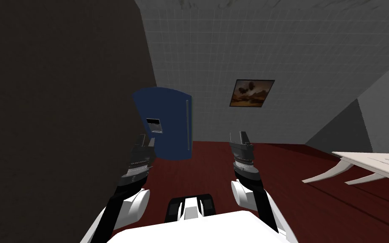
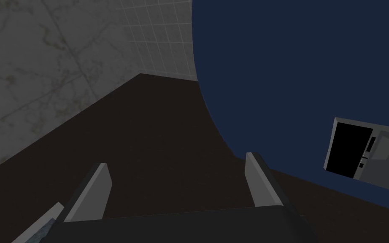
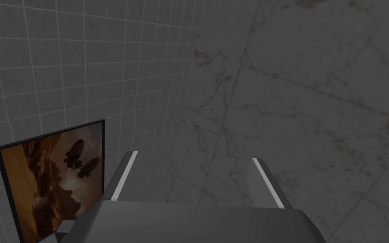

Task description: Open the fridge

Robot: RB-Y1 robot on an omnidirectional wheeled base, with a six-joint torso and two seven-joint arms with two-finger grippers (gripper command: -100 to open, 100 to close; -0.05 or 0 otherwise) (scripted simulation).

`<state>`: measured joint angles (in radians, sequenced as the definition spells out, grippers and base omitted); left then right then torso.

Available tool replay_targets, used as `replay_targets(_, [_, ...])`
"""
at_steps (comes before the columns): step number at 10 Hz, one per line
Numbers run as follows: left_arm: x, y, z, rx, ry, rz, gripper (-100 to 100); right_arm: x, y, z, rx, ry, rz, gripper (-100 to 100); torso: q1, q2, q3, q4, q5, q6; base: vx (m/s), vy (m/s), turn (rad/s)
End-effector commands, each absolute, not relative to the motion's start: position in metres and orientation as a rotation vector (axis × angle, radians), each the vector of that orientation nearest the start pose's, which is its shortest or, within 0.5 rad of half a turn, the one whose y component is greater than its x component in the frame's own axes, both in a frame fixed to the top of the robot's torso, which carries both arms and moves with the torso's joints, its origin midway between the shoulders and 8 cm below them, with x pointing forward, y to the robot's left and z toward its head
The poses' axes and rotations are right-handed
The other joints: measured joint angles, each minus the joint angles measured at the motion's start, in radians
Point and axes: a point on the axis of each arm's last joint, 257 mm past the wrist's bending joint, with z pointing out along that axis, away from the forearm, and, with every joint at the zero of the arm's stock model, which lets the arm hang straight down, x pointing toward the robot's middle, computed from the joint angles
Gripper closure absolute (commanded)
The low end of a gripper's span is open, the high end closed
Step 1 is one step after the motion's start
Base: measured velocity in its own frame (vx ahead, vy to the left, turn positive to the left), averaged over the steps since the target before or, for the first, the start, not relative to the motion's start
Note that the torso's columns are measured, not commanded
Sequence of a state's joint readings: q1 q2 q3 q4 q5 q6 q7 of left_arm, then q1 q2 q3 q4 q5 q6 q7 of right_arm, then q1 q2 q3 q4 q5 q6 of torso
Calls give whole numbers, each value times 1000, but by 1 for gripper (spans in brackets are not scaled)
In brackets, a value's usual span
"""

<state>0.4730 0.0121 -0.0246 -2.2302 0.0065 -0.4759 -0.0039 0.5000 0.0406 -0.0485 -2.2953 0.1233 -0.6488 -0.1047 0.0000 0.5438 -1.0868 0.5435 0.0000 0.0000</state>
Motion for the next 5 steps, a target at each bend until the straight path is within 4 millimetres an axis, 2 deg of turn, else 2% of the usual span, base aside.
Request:
replay_targets(1, [361,270,6,-695,654,-1326,0,314,-273,56,502,528,1312,0,0,74,-148,74,0,0,0,0,0])
replay_targets(2, [368,267,6,-686,684,-1335,-100,314,-273,56,502,528,1312,0,0,148,-295,148,0,0,18,-12,5])
replay_targets(3, [374,264,5,-683,706,-1344,-100,314,-273,56,502,529,1312,0,0,181,-365,180,0,0,30,-23,11])
replay_targets(5, [392,258,7,-681,748,-1370,-100,314,-273,56,502,529,1312,0,-1,191,-389,193,0,0,54,-34,13])
